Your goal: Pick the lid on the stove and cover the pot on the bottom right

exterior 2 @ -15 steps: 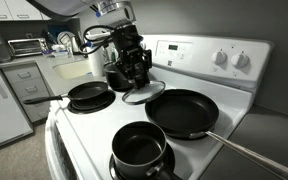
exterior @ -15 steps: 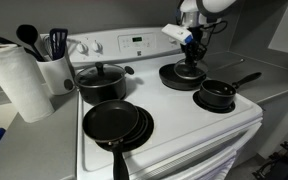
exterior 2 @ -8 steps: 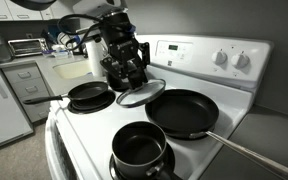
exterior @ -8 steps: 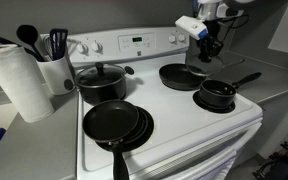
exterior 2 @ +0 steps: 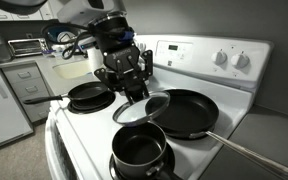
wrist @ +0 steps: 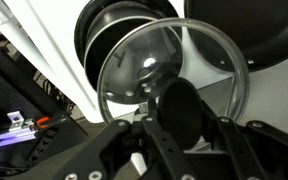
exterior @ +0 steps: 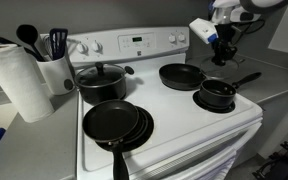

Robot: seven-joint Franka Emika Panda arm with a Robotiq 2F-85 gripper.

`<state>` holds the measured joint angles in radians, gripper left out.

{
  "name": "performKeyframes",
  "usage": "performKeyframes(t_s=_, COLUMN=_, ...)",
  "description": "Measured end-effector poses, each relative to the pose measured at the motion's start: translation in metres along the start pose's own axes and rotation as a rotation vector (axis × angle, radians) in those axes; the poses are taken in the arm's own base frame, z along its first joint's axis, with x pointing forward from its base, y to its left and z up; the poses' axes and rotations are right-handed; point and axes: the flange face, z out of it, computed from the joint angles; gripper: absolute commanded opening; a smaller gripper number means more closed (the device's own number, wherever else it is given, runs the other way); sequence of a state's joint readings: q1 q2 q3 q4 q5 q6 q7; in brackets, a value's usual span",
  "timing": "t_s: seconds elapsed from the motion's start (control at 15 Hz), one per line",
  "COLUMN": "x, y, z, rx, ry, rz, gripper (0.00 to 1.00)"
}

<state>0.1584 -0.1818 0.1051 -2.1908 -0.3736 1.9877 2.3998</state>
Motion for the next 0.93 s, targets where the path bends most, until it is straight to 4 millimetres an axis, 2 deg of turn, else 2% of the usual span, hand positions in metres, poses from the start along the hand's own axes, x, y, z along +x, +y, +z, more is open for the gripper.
performKeyframes(t_s=0.27, x=0.008, y=0.008, z=0.018, rx=-0.031, ry=0.023, rz=0.034, gripper=0.17)
performKeyframes(t_s=0.93, x=0.019, y=0.020, z=0.026, rx=-0.116, ry=-0.049, rz=0.112, gripper=0.17)
